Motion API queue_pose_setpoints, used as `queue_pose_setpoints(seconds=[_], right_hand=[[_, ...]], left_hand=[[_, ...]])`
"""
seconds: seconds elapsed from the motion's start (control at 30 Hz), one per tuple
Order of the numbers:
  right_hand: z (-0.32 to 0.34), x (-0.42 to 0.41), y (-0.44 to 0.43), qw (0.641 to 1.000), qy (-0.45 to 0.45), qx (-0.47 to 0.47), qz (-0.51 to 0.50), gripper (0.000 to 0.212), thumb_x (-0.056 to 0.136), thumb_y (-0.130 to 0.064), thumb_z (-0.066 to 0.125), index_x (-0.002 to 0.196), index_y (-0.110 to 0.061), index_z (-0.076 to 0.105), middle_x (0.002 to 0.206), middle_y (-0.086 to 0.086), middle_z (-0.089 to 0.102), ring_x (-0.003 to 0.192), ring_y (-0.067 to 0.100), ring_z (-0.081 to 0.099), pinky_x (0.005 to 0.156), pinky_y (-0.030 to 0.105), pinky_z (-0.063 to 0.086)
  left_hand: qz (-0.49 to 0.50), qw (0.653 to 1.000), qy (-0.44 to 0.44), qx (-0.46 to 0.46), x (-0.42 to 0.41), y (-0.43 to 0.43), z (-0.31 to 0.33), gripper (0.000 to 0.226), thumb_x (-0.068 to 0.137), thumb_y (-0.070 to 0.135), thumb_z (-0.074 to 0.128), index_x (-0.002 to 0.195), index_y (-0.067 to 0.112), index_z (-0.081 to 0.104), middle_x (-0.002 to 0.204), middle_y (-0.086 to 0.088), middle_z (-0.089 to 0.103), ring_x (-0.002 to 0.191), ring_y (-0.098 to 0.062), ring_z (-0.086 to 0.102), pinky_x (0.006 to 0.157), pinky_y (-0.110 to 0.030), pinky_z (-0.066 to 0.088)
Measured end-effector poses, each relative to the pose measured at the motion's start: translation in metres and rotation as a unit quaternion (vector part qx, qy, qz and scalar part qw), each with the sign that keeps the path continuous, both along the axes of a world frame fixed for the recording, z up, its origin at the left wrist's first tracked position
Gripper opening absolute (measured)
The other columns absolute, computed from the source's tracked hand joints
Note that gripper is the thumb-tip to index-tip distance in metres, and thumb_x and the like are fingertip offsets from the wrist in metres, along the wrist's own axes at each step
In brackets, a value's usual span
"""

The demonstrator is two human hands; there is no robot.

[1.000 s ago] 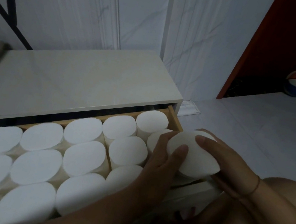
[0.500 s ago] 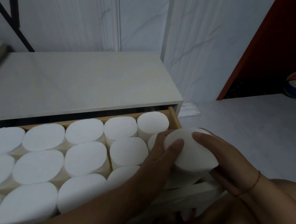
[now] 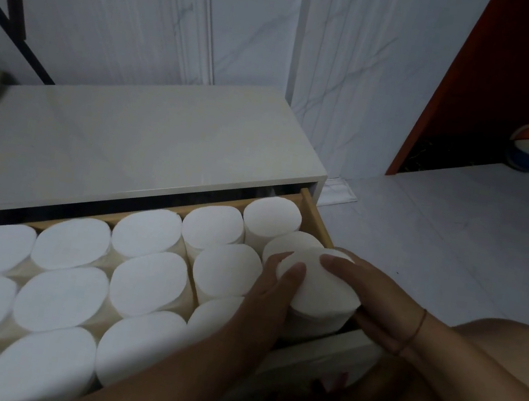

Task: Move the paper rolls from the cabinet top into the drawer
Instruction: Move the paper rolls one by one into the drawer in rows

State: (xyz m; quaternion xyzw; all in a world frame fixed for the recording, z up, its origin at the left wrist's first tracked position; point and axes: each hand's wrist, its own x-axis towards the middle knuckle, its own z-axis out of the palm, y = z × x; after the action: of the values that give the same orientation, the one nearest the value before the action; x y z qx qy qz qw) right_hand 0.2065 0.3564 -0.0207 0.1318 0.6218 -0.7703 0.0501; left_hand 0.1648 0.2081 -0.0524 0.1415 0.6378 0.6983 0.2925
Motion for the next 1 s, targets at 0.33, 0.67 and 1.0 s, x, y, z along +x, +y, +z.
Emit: queue_pose_setpoints(seconds=[0.33,0.67,1.0], right_hand=[[-0.012,-0.002,0.008,0.958,-0.015,0.271,0.092,0.028,0.085,-0.005,0.061,0.102,-0.027,0.061,0.113,-0.004,0.059,0.102,0.01,0.057,0.081,0.024,0.053],[-0.021,-0.004,0.011,0.89,0.051,0.442,0.096,0.042,0.072,-0.019,0.077,0.099,-0.039,0.052,0.1,-0.023,0.057,0.09,-0.013,0.054,0.075,0.0,0.042],[-0.029,-0.008,0.016,0.852,0.02,0.505,0.135,0.052,0.069,-0.03,0.078,0.108,-0.039,0.045,0.115,-0.006,0.053,0.1,0.01,0.053,0.085,0.016,0.045]], left_hand=[[-0.058,0.969,0.182,-0.158,-0.008,-0.007,-0.008,0.037,0.094,0.013,0.049,0.124,0.032,0.041,0.122,0.011,0.045,0.108,-0.006,0.047,0.083,-0.013,0.043],[-0.082,0.937,0.274,-0.2,-0.02,-0.017,-0.016,0.05,0.084,0.018,0.067,0.127,0.029,0.045,0.116,0.017,0.048,0.108,0.002,0.047,0.082,-0.005,0.039],[-0.12,0.908,0.335,-0.219,-0.026,-0.022,-0.022,0.047,0.081,0.017,0.07,0.121,0.031,0.051,0.109,0.019,0.044,0.102,0.0,0.047,0.083,-0.012,0.044]])
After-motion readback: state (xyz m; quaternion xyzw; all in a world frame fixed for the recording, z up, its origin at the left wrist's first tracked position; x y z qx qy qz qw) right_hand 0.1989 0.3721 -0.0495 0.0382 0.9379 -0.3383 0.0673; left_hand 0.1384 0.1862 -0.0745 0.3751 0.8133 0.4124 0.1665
